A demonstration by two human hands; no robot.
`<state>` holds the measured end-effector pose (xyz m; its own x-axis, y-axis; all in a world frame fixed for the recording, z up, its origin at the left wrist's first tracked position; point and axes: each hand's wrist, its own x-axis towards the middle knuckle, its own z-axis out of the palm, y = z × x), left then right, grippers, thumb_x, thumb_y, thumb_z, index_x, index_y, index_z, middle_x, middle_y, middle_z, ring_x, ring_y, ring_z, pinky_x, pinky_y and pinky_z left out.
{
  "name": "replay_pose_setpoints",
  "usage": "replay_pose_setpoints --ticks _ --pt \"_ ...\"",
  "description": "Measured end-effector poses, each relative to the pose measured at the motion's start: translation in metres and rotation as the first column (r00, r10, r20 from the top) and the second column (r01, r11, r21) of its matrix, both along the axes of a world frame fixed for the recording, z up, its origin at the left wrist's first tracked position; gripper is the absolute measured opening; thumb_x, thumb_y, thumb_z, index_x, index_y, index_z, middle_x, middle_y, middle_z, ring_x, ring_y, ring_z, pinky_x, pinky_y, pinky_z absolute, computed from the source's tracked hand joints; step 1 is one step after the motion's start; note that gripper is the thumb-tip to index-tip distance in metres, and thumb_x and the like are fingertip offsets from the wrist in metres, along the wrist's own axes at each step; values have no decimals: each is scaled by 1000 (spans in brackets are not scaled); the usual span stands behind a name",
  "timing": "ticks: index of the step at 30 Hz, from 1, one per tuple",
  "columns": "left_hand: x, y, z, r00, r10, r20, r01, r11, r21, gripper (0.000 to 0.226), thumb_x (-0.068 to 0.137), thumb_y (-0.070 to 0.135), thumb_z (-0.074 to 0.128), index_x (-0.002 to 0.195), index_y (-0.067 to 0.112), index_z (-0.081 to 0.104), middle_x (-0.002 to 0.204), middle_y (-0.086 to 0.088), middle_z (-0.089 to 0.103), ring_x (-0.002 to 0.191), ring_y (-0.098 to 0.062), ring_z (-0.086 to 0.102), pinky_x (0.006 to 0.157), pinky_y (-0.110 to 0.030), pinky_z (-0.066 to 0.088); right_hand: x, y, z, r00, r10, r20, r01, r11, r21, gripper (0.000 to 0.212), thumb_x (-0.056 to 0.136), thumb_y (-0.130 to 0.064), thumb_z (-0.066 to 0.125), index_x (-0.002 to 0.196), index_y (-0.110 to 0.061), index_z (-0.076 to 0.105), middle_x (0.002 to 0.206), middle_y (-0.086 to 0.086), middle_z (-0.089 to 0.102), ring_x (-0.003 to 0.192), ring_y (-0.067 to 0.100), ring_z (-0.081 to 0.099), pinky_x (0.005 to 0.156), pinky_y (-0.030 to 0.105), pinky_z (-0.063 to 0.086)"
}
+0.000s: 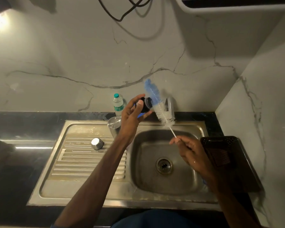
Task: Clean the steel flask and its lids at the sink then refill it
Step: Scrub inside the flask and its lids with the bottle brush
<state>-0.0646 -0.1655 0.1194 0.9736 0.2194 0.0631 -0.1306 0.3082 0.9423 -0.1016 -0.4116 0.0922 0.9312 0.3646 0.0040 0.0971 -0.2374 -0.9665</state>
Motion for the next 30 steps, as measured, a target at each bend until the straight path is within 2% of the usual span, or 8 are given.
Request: replay_pose_setpoints --ticks 3,7,11,14,16,20,26,30 --pt "-6 -1 -2 997 -58 -49 60 997 39 34 107 13 52 140 9 57 138 -13 62 126 -30 65 98 -46 58 3 -1 1 999 -17 -41 18 1000 25 22 108 -14 48 107 -8 70 49 -11 38 39 2 31 39 15 26" --pt "-10 -4 -5 982 -182 -59 186 980 71 36 106 13 55 141 13 57 140 -17 61 125 -35 65 103 -50 56 13 2 7 999 -22 -25 24 998 59 26 108 -20 48 107 -7 70 52 -8 35 40 5 28 39 17 24" --pt "-3 12 0 993 -61 -101 64 998 28 48 96 16 68 142 6 55 128 -17 71 117 -33 70 102 -47 57 1 -9 -13 998 25 -55 -23 999 50 24 108 -17 48 108 -8 70 49 -10 35 39 5 27 40 17 24" --pt "-2 20 -6 987 -32 -160 22 998 -62 49 94 20 69 138 -1 59 124 -17 72 114 -27 70 104 -40 55 -4 -20 -32 997 -26 -72 29 999 45 23 107 -18 51 105 -16 74 50 -6 32 41 9 26 42 17 23" --pt "-5 21 -12 978 -77 -193 38 979 -200 42 100 23 62 136 1 61 125 -18 70 116 -26 67 102 -36 55 -3 -22 -35 995 -70 -72 73 997 40 24 107 -18 51 105 -19 75 50 -5 34 42 10 27 44 17 24" --pt "-11 11 -21 955 -183 -234 81 918 -389 40 108 26 52 144 8 56 139 -26 62 128 -40 61 106 -49 51 -4 -17 -24 993 -114 -44 116 991 59 24 107 -20 51 105 -18 75 51 -1 35 41 11 28 43 19 25" --pt "-15 -9 -19 953 -204 -225 130 943 -308 38 107 17 52 141 0 55 135 -24 65 130 -39 61 108 -48 51 -6 -5 -15 995 -103 -16 104 993 59 23 107 -24 52 105 -20 75 51 -7 37 41 8 30 42 18 27" --pt "-15 -9 -11 957 -208 -203 160 960 -230 42 99 5 61 140 6 56 125 -14 73 123 -33 67 104 -43 54 -14 -2 -16 994 -105 -10 106 991 81 24 106 -18 51 106 -11 74 50 -8 38 42 5 31 42 19 27"
